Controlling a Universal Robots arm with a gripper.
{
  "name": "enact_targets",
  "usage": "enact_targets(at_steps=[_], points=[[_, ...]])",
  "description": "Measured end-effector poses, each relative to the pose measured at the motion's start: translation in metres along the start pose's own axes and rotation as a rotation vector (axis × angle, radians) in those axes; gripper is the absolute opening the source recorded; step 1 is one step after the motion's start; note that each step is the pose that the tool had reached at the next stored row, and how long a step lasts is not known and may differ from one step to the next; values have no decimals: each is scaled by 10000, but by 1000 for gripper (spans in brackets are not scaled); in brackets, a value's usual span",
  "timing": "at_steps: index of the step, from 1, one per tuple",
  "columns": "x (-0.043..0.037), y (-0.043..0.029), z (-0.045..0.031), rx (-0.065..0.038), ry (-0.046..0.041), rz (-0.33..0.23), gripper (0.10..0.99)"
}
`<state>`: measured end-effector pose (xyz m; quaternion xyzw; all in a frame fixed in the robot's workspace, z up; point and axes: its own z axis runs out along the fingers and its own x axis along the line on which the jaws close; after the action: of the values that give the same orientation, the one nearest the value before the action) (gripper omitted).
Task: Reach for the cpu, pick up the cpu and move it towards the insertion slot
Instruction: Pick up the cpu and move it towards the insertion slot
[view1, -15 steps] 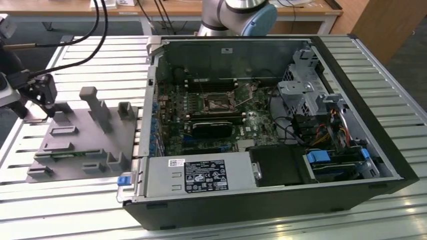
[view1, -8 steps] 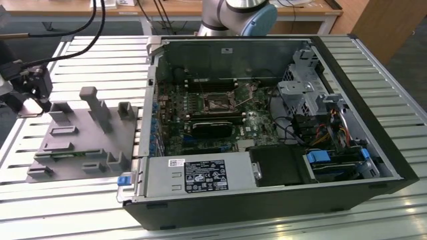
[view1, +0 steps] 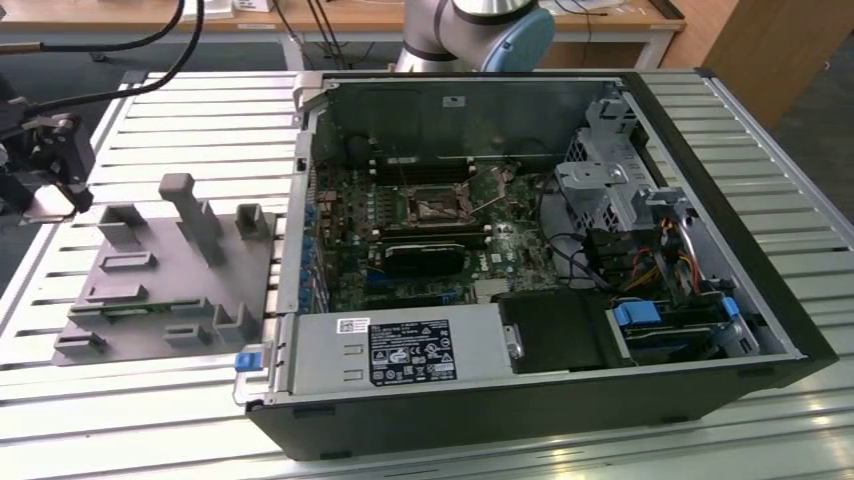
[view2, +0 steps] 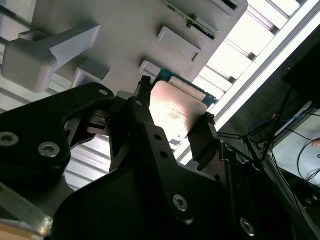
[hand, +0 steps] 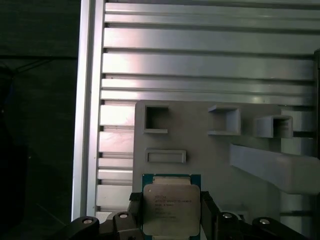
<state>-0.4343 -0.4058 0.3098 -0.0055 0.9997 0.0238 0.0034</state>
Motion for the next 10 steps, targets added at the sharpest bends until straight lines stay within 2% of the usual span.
enact_targets(at_steps=[10], points=[[-1, 8, -166, -1, -2, 1, 545]])
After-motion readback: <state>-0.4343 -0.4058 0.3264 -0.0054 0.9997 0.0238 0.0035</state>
